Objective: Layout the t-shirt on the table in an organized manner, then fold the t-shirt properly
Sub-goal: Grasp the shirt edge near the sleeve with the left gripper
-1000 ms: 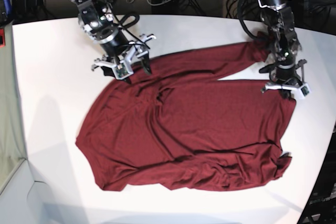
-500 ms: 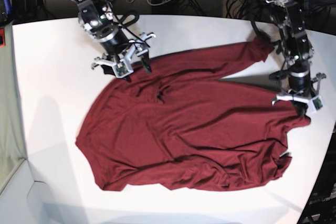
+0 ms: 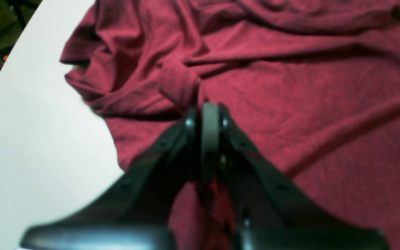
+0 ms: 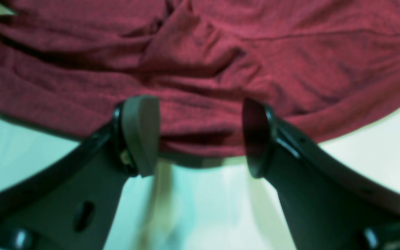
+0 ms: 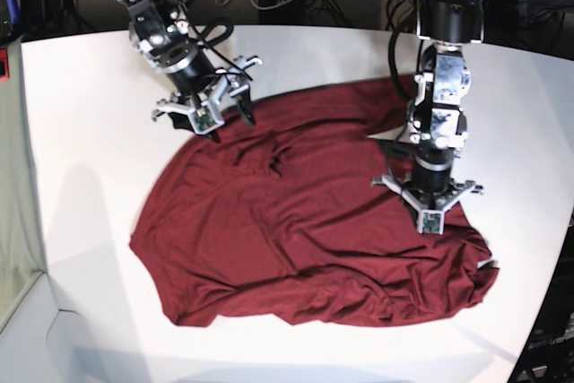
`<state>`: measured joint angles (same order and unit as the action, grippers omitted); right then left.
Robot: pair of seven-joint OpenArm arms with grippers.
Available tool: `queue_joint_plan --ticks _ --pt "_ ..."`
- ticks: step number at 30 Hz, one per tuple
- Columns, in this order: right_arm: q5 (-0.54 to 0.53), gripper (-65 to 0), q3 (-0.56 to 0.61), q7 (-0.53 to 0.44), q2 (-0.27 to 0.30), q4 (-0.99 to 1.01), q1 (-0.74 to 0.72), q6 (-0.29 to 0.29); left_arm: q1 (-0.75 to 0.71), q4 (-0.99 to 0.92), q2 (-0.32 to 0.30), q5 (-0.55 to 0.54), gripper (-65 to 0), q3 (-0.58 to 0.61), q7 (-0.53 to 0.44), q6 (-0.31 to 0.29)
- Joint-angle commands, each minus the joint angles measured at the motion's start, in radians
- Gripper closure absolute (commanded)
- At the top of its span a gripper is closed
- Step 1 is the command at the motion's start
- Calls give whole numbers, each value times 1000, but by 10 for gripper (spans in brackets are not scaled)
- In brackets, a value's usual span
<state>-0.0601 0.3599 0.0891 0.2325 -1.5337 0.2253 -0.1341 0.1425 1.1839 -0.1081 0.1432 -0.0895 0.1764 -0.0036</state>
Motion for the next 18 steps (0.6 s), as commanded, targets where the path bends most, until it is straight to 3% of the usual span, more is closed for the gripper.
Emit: queue_joint_plan --ticks 1,8,14,18 --pt "-5 -381 -3 -28 1 -21 -10 -3 19 12 -8 6 -5 -2 -22 7" --pt "-4 -381 -3 -28 1 -21 -10 -3 9 18 -17 6 -2 -22 -25 7" --pt "-4 -381 -3 -28 1 -21 -16 -3 -73 141 -12 6 -2 -224 -24 1" --pt "-4 -381 -3 -28 1 -21 -16 -3 -139 207 -28 6 -2 -293 -24 0"
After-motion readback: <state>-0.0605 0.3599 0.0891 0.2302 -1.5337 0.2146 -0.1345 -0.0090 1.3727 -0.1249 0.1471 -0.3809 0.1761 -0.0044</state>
